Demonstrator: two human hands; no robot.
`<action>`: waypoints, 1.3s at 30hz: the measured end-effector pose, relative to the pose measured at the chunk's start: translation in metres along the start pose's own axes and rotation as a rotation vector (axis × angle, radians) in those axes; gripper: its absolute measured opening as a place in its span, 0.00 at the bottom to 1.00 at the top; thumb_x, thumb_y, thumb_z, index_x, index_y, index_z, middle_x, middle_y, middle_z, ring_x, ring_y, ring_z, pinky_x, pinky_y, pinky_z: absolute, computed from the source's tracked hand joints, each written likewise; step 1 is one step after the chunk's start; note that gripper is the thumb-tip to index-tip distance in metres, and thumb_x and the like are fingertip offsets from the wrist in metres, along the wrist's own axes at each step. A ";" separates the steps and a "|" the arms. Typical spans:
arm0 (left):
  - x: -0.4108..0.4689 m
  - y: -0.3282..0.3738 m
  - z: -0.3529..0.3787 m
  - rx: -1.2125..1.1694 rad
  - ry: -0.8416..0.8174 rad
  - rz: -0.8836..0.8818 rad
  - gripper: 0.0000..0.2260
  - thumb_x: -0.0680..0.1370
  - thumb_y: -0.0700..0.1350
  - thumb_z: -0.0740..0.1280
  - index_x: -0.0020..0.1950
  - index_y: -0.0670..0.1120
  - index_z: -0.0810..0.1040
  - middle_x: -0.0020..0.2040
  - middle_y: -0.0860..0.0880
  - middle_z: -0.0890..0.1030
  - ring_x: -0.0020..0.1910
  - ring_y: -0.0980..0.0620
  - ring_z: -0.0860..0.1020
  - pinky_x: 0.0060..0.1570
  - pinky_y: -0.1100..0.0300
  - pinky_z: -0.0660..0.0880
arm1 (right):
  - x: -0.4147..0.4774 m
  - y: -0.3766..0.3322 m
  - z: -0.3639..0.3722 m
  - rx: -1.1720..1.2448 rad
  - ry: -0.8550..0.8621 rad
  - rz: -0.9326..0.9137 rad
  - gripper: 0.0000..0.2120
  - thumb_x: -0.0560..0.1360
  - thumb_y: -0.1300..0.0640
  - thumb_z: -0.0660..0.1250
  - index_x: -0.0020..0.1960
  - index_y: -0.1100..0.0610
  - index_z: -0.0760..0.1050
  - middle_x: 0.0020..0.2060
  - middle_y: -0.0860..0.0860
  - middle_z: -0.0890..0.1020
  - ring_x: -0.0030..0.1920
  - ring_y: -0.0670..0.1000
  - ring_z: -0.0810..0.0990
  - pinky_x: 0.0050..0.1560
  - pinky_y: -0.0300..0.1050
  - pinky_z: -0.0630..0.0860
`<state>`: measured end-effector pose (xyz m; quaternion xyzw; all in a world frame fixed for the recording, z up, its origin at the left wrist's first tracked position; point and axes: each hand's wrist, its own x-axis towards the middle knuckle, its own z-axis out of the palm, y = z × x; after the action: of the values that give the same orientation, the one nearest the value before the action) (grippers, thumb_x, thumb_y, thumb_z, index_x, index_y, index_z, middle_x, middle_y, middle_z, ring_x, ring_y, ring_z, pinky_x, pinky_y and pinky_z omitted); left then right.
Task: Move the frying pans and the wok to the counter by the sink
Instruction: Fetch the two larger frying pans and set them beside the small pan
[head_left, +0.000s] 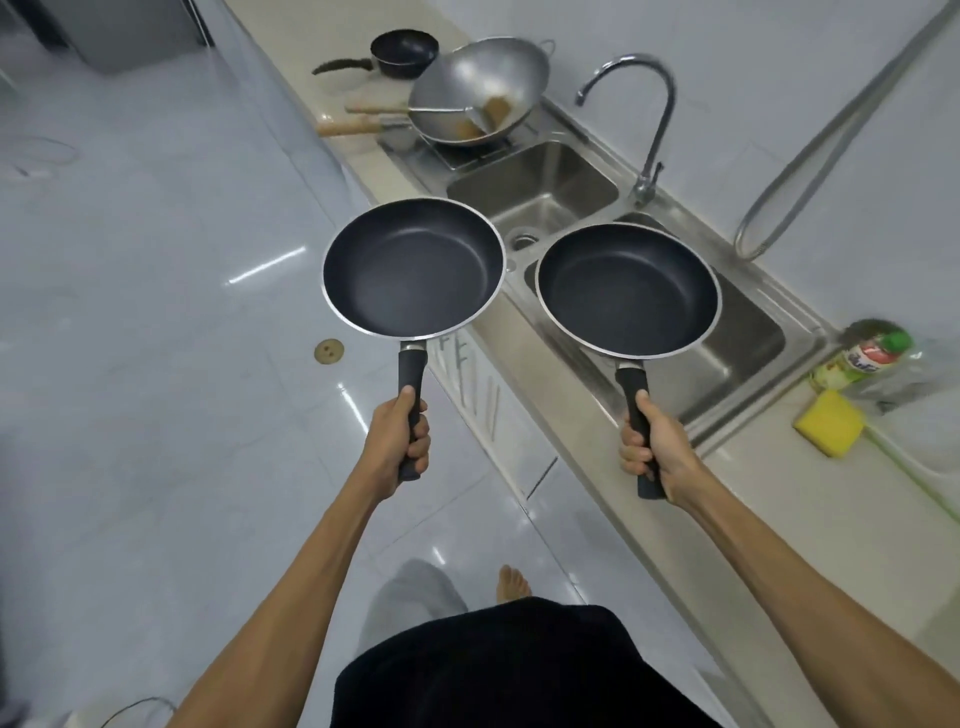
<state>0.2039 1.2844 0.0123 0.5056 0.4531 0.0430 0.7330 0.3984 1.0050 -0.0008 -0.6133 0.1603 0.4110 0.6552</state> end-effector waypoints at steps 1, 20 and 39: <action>0.012 0.011 -0.008 -0.004 0.016 0.006 0.16 0.85 0.56 0.57 0.47 0.45 0.71 0.27 0.52 0.67 0.20 0.54 0.62 0.20 0.64 0.61 | 0.011 -0.011 0.015 -0.016 -0.011 -0.001 0.20 0.84 0.42 0.57 0.41 0.55 0.67 0.22 0.48 0.64 0.16 0.44 0.59 0.18 0.34 0.55; 0.262 0.272 -0.252 0.036 0.055 0.078 0.16 0.85 0.56 0.57 0.46 0.45 0.71 0.26 0.53 0.68 0.19 0.55 0.63 0.19 0.64 0.63 | 0.189 -0.136 0.412 -0.038 -0.140 -0.059 0.21 0.84 0.41 0.57 0.40 0.54 0.66 0.22 0.47 0.64 0.17 0.43 0.59 0.17 0.35 0.57; 0.572 0.513 -0.360 0.008 0.043 0.040 0.16 0.85 0.56 0.57 0.46 0.45 0.71 0.26 0.52 0.68 0.19 0.55 0.64 0.18 0.64 0.64 | 0.452 -0.298 0.665 -0.068 -0.183 -0.088 0.23 0.83 0.40 0.59 0.38 0.56 0.67 0.22 0.48 0.65 0.16 0.44 0.60 0.18 0.35 0.58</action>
<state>0.4867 2.0836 0.0291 0.5165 0.4587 0.0668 0.7200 0.6978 1.8087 0.0074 -0.6014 0.0586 0.4414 0.6633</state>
